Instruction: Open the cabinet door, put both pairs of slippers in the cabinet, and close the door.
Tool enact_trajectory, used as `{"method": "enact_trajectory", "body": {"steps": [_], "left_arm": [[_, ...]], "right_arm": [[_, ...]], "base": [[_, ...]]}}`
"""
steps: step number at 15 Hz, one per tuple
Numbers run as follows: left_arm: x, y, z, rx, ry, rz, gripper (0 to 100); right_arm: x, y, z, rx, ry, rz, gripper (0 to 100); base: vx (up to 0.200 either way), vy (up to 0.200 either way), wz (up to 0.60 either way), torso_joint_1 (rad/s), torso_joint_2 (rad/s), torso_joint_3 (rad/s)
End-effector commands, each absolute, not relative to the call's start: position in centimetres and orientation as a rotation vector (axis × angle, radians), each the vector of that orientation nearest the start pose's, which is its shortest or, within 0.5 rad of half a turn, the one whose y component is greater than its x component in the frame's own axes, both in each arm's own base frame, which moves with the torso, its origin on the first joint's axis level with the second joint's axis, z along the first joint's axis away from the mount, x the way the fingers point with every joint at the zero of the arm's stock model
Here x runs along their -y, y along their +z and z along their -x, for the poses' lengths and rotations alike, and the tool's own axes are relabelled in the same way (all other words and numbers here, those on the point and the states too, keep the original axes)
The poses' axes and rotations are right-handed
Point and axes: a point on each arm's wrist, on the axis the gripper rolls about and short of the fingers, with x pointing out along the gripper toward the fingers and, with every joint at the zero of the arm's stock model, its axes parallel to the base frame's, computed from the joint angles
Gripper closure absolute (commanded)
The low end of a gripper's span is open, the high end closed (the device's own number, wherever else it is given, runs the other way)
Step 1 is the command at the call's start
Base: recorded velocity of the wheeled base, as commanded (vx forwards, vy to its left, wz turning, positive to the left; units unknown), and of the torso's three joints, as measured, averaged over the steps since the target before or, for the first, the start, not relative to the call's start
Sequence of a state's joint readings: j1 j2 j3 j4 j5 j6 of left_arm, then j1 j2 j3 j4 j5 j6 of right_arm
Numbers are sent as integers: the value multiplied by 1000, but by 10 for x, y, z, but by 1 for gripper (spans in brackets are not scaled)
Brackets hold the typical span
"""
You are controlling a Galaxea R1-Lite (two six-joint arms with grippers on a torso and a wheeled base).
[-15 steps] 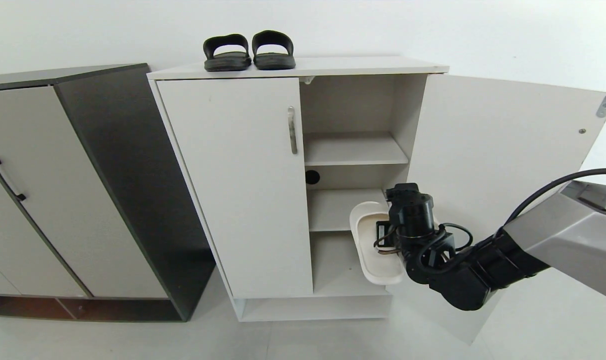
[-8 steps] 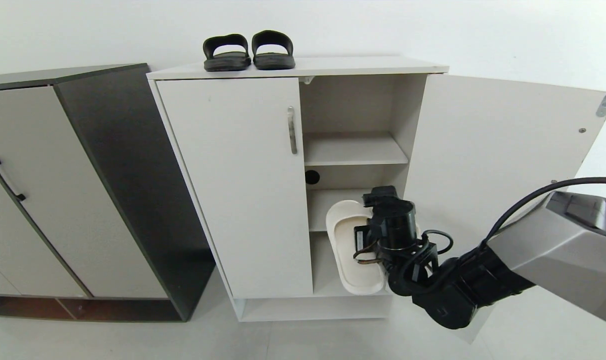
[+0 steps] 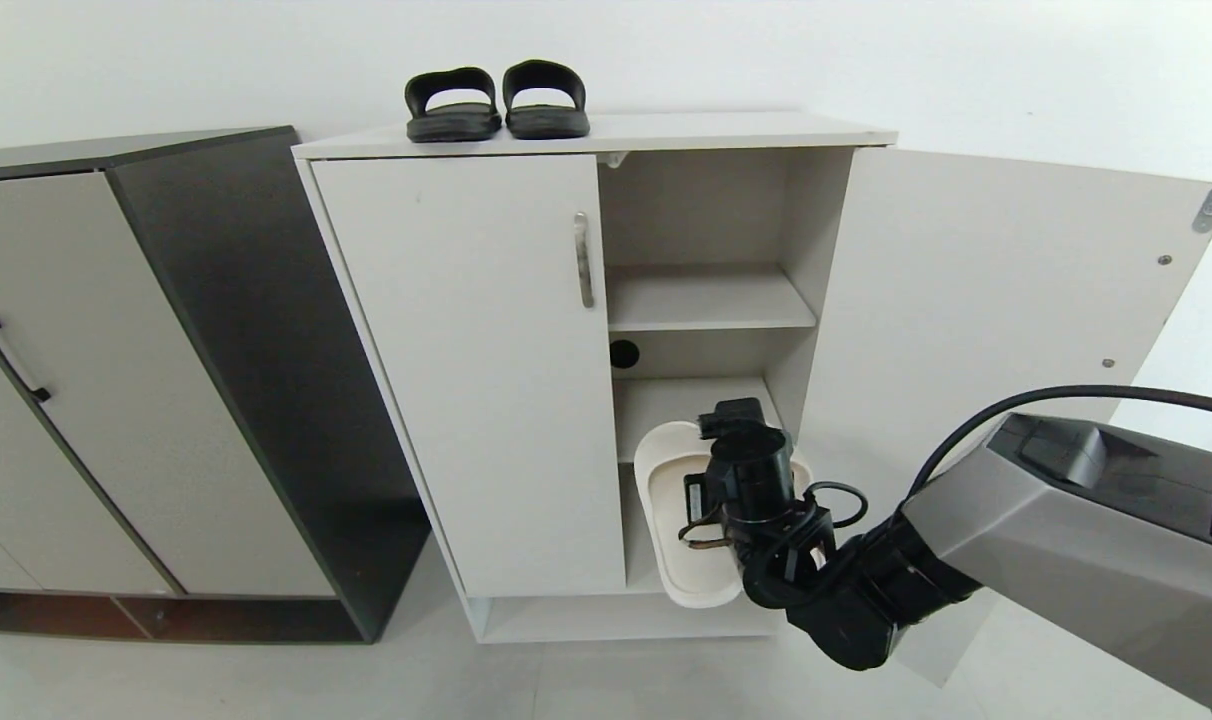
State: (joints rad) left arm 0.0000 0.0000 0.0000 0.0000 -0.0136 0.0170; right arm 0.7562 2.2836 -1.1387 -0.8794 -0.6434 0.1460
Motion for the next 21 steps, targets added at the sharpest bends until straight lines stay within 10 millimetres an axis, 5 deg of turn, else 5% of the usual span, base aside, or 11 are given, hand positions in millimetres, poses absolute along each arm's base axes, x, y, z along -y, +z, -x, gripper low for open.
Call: {"method": "enact_trajectory", "body": {"steps": [1, 14, 21], "left_arm": [[0, 76, 23, -1, -11, -18, 100], [0, 76, 23, -1, -12, -15, 100], [0, 76, 23, 0, -12, -14, 100]], "right_arm": [[-288, 65, -324, -227, 98, 40, 100], [-286, 45, -345, -242, 62, 37, 100], [-291, 64, -338, -50, 88, -19, 100]], "base": [[0, 0, 0, 0, 0, 0], [0, 0, 0, 3, 3, -107], [0, 0, 0, 0, 2, -122]]}}
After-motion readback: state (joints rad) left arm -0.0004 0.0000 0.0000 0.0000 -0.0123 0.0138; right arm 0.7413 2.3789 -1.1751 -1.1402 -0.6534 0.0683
